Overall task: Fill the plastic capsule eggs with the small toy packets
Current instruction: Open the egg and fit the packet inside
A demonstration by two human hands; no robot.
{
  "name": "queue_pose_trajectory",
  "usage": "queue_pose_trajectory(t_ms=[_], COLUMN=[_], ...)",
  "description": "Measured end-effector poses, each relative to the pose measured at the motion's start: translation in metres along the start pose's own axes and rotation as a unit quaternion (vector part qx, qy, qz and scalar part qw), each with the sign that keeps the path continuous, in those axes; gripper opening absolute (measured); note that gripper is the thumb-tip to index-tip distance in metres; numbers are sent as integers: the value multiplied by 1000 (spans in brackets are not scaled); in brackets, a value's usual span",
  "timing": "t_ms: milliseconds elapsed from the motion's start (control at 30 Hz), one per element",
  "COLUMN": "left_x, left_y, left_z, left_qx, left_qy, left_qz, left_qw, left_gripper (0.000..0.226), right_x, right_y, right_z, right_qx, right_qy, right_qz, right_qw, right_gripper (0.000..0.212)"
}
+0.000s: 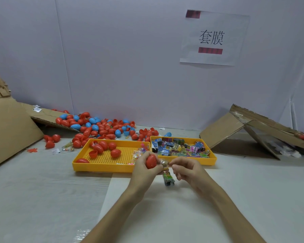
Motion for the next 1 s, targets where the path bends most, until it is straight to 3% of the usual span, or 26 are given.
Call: queue_pose_trajectory(t_ms=[233, 333, 500, 667, 833, 1000], left_x=[2, 5, 6, -11, -2, 8], left_y=[-4, -7, -4, -5, -5, -5], left_z=[1, 2, 1, -3, -1, 0], left_qx=[21, 9, -2, -24, -24, -85], left_qy=[-20, -44, -38, 55, 8, -65], left_qz=[-84, -114, -11, 48, -8, 51], left_qw=[996, 993, 999, 997, 1000, 993], left_gripper=[23, 22, 17, 15, 23, 17], right_x=[2, 1, -6, -18, -17, -16], right_y=[0, -1, 2, 0, -1, 0], right_z=[0, 0, -4, -3, -2, -1], right_qx=[-16, -20, -1, 4, 6, 11], right_qy=[36, 43, 113, 167, 164, 155], right_qz=[104, 121, 4, -103, -73, -67], right_qw=[994, 992, 994, 981, 984, 986], right_gripper=[28, 8, 21, 26, 20, 10])
Point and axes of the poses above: each hand's wrist, its own z-axis away from the middle knuckle, its own x-axis out of the palm, y = z × x, the point moved 4 cm from there along -z, towards the middle knuckle, and after that the axes turned 2 degrees about -y, right-handed, at the moved point
